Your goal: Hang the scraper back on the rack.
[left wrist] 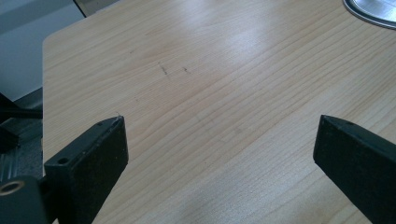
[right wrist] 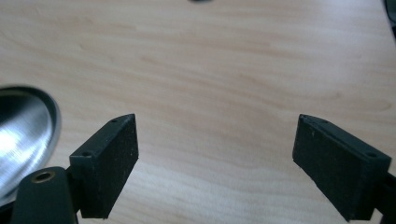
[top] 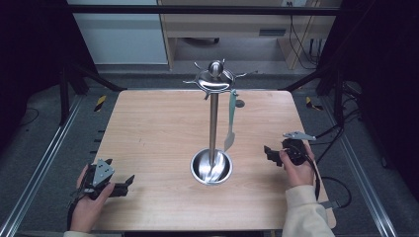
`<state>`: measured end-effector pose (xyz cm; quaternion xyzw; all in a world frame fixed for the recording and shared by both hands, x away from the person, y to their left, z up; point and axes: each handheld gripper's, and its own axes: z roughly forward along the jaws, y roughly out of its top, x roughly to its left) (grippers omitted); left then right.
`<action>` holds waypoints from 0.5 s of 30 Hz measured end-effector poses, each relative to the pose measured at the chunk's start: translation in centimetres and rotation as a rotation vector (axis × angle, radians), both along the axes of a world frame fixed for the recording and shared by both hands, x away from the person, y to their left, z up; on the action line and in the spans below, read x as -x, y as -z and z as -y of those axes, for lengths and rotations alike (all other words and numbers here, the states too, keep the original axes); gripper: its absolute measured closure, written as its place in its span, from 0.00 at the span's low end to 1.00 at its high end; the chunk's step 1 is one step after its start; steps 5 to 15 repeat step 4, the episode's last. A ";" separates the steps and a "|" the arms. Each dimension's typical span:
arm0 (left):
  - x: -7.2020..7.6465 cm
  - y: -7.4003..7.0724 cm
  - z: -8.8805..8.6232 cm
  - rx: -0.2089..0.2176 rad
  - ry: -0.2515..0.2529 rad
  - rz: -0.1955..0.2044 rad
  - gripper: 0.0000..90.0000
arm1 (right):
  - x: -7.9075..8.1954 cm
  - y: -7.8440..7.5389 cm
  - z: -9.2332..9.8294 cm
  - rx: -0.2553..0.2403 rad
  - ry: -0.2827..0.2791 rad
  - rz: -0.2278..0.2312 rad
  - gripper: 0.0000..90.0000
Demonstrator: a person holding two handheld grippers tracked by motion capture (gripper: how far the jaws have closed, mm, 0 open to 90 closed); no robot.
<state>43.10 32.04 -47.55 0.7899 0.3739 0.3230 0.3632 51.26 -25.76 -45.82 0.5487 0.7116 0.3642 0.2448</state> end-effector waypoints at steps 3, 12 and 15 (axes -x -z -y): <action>-0.1 0.0 0.1 0.002 -0.001 -0.001 0.03 | -0.1 0.9 -0.1 0.030 -0.004 -0.016 0.17; -0.1 0.1 0.1 0.000 0.000 -0.003 0.03 | -0.1 1.0 -0.1 0.038 -0.007 -0.018 0.16; -0.1 0.1 0.1 0.000 0.000 -0.003 0.03 | -0.1 1.0 -0.1 0.038 -0.007 -0.018 0.16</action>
